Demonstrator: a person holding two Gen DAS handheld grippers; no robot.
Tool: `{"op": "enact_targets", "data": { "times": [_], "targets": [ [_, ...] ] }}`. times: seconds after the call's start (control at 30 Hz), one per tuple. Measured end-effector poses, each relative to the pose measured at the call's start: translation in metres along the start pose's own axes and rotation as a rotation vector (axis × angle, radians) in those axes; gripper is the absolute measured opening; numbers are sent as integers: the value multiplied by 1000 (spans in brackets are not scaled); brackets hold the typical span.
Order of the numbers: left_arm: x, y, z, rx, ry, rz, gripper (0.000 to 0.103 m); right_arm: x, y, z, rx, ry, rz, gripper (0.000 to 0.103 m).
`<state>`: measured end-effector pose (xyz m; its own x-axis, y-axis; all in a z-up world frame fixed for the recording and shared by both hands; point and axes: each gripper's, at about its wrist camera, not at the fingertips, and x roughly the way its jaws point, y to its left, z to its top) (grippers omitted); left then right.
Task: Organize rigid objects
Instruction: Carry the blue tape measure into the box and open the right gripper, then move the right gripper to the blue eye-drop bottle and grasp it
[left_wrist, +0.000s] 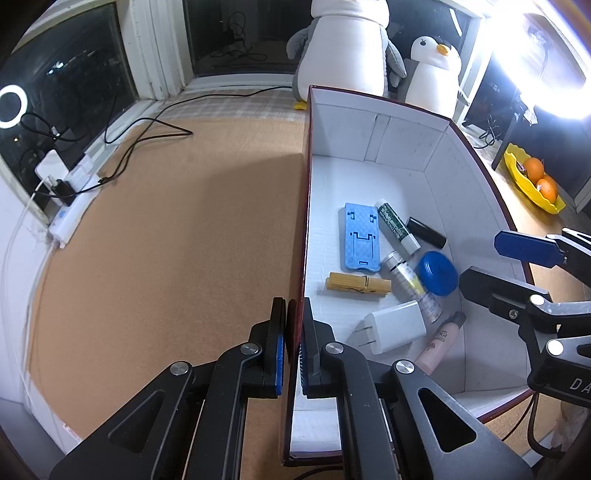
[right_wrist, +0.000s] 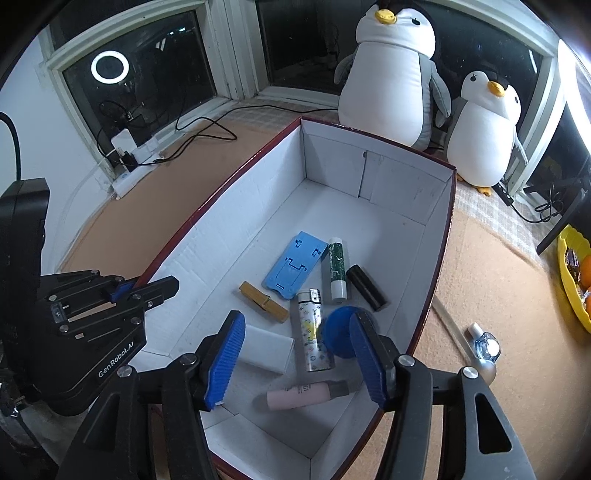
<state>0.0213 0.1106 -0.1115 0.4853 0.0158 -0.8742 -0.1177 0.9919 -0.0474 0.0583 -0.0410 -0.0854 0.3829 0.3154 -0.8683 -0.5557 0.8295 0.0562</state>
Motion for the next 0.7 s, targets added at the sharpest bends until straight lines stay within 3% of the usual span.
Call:
{"op": "enact_targets", "data": {
  "times": [0.4, 0.7],
  "targets": [
    [0, 1, -1, 1, 2, 4, 5, -8, -2, 0, -6, -20, 7, 55],
    [1, -1, 0, 6, 14, 21, 5, -33, -26, 0, 34, -89, 28, 55]
  ]
}}
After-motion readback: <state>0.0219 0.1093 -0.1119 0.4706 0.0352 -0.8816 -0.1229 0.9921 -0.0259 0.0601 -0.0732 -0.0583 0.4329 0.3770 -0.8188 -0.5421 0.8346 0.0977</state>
